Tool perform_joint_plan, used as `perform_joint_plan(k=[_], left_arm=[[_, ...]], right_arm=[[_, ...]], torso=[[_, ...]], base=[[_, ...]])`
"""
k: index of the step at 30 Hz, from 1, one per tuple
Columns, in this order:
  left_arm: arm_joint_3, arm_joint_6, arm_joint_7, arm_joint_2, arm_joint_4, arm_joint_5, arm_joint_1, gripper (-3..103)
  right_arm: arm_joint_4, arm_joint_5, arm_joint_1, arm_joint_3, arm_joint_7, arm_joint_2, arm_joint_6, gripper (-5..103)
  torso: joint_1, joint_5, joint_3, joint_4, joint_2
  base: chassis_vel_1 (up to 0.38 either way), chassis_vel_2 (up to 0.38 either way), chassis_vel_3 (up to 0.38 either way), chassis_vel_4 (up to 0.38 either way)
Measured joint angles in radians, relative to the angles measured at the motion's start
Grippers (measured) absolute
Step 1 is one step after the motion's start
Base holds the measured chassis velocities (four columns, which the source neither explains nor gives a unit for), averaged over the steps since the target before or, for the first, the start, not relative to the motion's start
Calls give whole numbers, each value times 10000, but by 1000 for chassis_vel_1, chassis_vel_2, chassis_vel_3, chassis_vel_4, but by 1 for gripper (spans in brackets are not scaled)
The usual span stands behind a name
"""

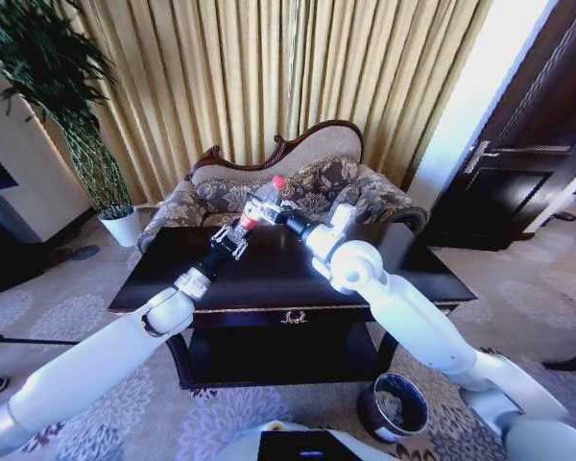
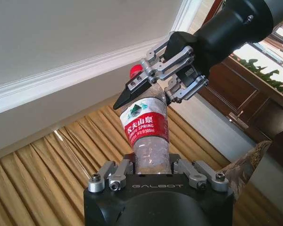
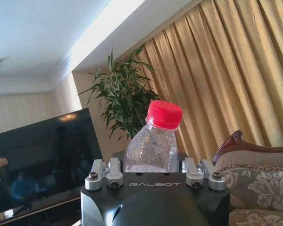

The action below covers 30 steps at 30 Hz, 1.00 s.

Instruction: Move to the front of the table and place the trash on the table into the trash bin.

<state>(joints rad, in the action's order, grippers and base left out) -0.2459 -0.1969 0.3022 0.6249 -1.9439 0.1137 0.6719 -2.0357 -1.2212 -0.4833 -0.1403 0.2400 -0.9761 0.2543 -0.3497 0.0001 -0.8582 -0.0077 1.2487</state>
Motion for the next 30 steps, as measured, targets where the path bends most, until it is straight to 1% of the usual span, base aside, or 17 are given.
perform_joint_plan(k=[2, 5, 7, 8, 10, 11, 12, 15, 19, 21, 22, 23, 24, 25, 27, 28, 30], left_arm=[[-5, 12, 2, 2, -5, -1, -6, 32], [-24, 134, 86, -14, -69, -9, -15, 32], [-24, 135, 97, -26, -78, -22, -13, 32], [-23, 136, 120, -49, -106, -27, -5, 29], [-19, 156, 223, -91, -176, -11, 6, 38], [-19, 156, 223, -91, -176, -11, 6, 38], [-11, 176, 245, -124, -210, 19, 6, 43], [26, 265, 260, -211, -280, 222, 2, 49], [244, 403, 273, -411, -402, 801, 101, 70], [337, 412, 273, -487, -447, 873, 181, 70], [467, 415, 273, -571, -525, 952, 300, 76], [690, 424, 244, -690, -632, 1075, 501, 81], [758, 428, 233, -722, -657, 1106, 555, 81], [1271, 498, 190, -925, -896, 1344, 962, 92], [1522, 597, 172, -1011, -1019, 1479, 1199, 92], [1985, 823, 154, -1164, -1233, 1766, 1624, 97], [2918, 1223, 214, -1437, -1621, 2511, 2405, 100]], right_arm=[[-6, 1, -10, 8, -4, 11, 0, 50], [-38, -3, -42, 87, -39, 64, 9, 41], [-43, -7, -43, 105, -48, 73, 14, 38], [-51, -14, -45, 131, -66, 88, 19, 37], [-61, -18, -46, 178, -88, 111, 42, 37], [-61, -18, -46, 178, -88, 111, 42, 37], [-62, -18, -43, 204, -92, 128, 58, 37], [0, -18, -6, 287, -89, 181, 66, 35], [152, -11, 8, 567, -71, 344, 45, 27], [152, -10, -26, 649, -68, 382, 36, 27], [148, -10, -83, 748, -64, 434, 28, 27], [150, 6, -164, 882, -47, 513, 16, 27], [160, 19, -192, 931, -35, 546, 12, 27], [189, 137, -326, 1092, 8, 671, 23, 27], [212, 302, -399, 1189, 18, 745, 19, 26], [279, 709, -530, 1324, 52, 910, 3, 26], [386, 1558, -881, 1546, 153, 1251, -21, 26]], torso=[[0, 0, 0, 0, 0], [0, 0, 0, 2, 0], [0, -1, 0, 2, 0], [0, 0, -1, 2, 0], [0, 0, 0, 2, 0], [0, 0, 0, 2, 0], [0, -1, 0, 2, 0], [1, 0, 0, 2, 0], [0, -1, -1, 2, 0], [-1, -1, 0, 1, 0], [-1, -1, 0, 1, 0], [0, -2, 0, 1, 0], [0, -2, -1, 2, 0], [1, 1, 0, 1, 0], [0, 4, 0, 1, 0], [0, -4, 0, 5, 0], [0, 3, 0, 5, 0]], base=[[0, 0, 0, 0], [0, 0, 0, 0], [0, 0, 0, 0], [0, 0, 0, 0], [0, 0, 0, 0], [0, 0, 0, 0], [0, 0, 0, 0], [0, 0, 0, 0], [0, 0, 0, 0], [0, 0, 0, 0], [0, 0, 0, 0], [0, 0, 0, 0], [0, 0, 0, 0], [0, 0, 0, 0], [0, 0, 0, 0], [0, 0, 0, 0], [0, 0, 0, 0]])
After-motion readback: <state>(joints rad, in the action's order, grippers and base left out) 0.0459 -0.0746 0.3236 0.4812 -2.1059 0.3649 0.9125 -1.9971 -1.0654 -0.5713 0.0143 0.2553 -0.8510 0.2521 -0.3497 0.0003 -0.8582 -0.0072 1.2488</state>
